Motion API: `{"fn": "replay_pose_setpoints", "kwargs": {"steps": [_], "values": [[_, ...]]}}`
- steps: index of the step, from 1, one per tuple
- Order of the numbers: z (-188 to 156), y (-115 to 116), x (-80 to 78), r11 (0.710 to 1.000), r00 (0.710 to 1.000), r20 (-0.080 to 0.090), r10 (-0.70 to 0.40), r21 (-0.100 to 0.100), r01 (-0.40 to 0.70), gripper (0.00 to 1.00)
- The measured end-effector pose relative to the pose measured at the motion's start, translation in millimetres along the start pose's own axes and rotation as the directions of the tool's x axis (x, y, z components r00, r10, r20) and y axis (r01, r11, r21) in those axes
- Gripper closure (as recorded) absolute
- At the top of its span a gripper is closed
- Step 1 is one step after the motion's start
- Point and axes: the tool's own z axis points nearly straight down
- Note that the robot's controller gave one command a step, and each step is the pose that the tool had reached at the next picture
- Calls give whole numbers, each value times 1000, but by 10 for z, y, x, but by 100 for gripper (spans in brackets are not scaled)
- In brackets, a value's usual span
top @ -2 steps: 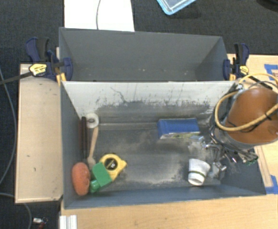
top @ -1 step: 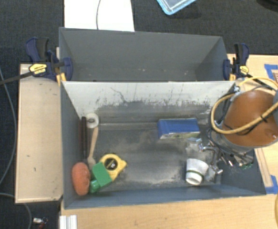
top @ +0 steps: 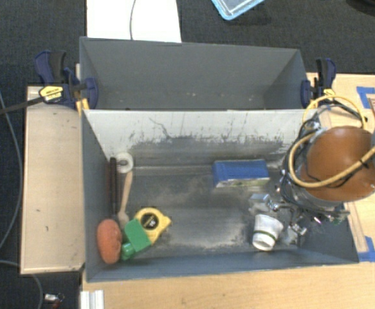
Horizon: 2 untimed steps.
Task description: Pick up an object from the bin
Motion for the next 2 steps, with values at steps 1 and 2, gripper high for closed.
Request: {"fn": "replay_pose_setpoints", "kwargs": {"steps": [1,2], "values": [[130,-16,71,977,977,0,215,-1,-215,100],[129,-16,71,977,977,0,215,-1,-215,100]]}}
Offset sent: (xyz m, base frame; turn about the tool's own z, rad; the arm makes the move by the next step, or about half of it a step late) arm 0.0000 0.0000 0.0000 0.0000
